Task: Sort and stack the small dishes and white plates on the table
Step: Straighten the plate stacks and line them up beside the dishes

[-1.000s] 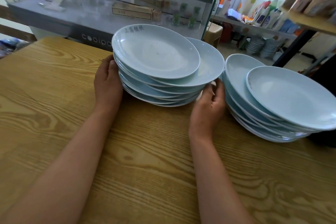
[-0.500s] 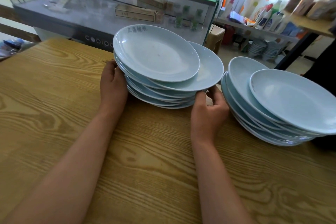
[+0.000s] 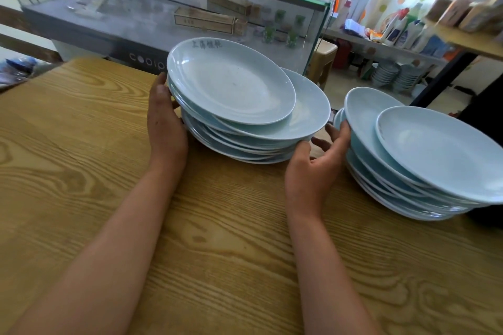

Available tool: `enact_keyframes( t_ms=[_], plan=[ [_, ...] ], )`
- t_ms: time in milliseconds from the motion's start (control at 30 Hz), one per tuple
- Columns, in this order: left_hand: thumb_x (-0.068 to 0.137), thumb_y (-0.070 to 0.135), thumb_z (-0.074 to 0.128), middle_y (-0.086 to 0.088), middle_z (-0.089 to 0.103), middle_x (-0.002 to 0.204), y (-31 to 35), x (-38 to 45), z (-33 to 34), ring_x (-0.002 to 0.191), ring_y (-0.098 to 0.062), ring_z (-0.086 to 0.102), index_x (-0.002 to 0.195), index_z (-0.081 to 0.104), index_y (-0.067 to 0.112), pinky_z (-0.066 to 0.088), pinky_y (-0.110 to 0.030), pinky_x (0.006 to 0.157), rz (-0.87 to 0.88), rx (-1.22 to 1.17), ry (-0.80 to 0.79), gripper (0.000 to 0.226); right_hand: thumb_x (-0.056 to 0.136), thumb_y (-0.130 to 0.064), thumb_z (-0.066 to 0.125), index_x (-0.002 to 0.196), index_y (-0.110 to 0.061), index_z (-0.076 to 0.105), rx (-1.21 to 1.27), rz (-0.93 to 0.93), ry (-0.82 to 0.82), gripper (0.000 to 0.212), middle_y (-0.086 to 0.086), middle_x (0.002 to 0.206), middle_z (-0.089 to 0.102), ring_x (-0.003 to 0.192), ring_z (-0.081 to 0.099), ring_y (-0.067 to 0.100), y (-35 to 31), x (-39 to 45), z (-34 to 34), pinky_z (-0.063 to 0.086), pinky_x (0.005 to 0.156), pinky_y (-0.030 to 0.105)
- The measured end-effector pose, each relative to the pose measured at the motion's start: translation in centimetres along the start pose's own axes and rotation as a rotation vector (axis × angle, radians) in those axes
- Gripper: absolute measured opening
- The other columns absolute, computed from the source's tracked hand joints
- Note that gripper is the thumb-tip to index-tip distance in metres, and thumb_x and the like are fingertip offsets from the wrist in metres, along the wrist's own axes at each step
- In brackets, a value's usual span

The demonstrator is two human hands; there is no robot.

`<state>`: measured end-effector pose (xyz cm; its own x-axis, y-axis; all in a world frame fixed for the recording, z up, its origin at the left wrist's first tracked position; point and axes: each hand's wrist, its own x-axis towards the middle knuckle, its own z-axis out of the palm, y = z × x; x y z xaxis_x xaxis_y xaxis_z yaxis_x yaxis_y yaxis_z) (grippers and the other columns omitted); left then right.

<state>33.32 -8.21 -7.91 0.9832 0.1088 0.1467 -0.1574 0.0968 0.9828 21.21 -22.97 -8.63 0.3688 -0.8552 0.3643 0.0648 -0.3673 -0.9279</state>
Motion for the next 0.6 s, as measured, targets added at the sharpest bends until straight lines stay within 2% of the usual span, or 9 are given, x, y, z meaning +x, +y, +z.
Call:
enact_keyframes(
  t_ms=[67,200,233,300,367,433,533,600],
  plan=[
    [0.09,0.057,0.028,0.012,0.055,0.134,-0.03,-0.06,-0.05,0.123,-0.011,0.052,0.133,0.049,0.04,0.045,-0.05,0.1,0.029,0.051,-0.017,0.051,0.082,-0.019,0.051,0.149,-0.032,0.025,-0.031,-0.033,-0.028,0.073,-0.009,0.142,0.046,0.121,0.049,0.008,0.19,-0.01,0.09,0.049,0.095,0.039],
    [0.096,0.043,0.033,0.02,0.056,0.126,0.24,0.01,0.03,0.117,-0.004,0.052,0.132,0.052,0.033,0.048,-0.046,0.098,0.059,0.09,-0.01,0.042,0.08,-0.019,0.049,0.144,-0.026,0.041,-0.056,-0.048,-0.014,0.064,-0.005,0.137,0.053,0.124,0.051,0.013,0.73,0.15,0.23,0.046,0.1,0.042],
    [0.098,0.038,0.034,0.027,0.056,0.12,0.33,0.06,0.12,0.112,0.003,0.053,0.131,0.053,0.03,0.049,-0.041,0.096,0.061,0.103,-0.013,0.039,0.081,-0.018,0.049,0.142,-0.025,0.045,-0.05,-0.04,-0.006,0.061,-0.005,0.136,0.054,0.125,0.051,0.013,0.78,0.21,0.22,0.045,0.102,0.043],
    [0.1,0.029,0.037,0.038,0.054,0.103,0.24,0.09,0.4,0.096,0.018,0.051,0.127,0.055,0.024,0.049,-0.021,0.087,0.062,0.104,-0.028,0.033,0.082,-0.013,0.047,0.137,-0.022,0.051,-0.034,-0.03,0.009,0.056,-0.004,0.134,0.056,0.125,0.05,0.011,0.82,0.26,0.21,0.043,0.103,0.041],
    [0.099,0.023,0.037,0.029,0.055,0.096,0.23,-0.21,0.58,0.083,0.021,0.05,0.119,0.055,0.02,0.042,-0.007,0.072,0.059,0.082,-0.024,0.027,0.082,-0.008,0.047,0.131,-0.018,0.056,-0.036,-0.046,0.019,0.051,-0.003,0.13,0.059,0.123,0.051,0.01,0.51,0.16,0.2,0.044,0.103,0.039],
    [0.098,0.019,0.035,0.02,0.055,0.095,0.29,-0.57,0.55,0.077,0.02,0.05,0.113,0.053,0.019,0.038,-0.002,0.064,0.079,0.087,-0.018,0.024,0.08,-0.003,0.047,0.123,-0.014,0.062,-0.052,-0.078,0.019,0.046,-0.002,0.124,0.061,0.12,0.052,0.01,0.43,0.02,0.21,0.044,0.102,0.038],
    [0.097,0.015,0.033,0.017,0.053,0.092,0.19,-0.66,0.53,0.073,0.019,0.049,0.11,0.053,0.016,0.038,-0.002,0.061,0.097,0.094,-0.009,0.023,0.078,0.003,0.046,0.114,-0.012,0.063,-0.048,-0.102,0.019,0.042,-0.001,0.116,0.061,0.115,0.053,0.01,0.46,0.04,0.18,0.045,0.099,0.036],
    [0.098,0.014,0.032,0.017,0.052,0.093,0.13,-0.66,0.57,0.075,0.02,0.049,0.112,0.052,0.015,0.038,-0.003,0.064,0.106,0.098,-0.008,0.024,0.077,0.005,0.046,0.113,-0.012,0.061,-0.037,-0.098,0.026,0.042,-0.001,0.114,0.059,0.113,0.053,0.01,0.41,0.15,0.13,0.044,0.099,0.036]
  ],
)
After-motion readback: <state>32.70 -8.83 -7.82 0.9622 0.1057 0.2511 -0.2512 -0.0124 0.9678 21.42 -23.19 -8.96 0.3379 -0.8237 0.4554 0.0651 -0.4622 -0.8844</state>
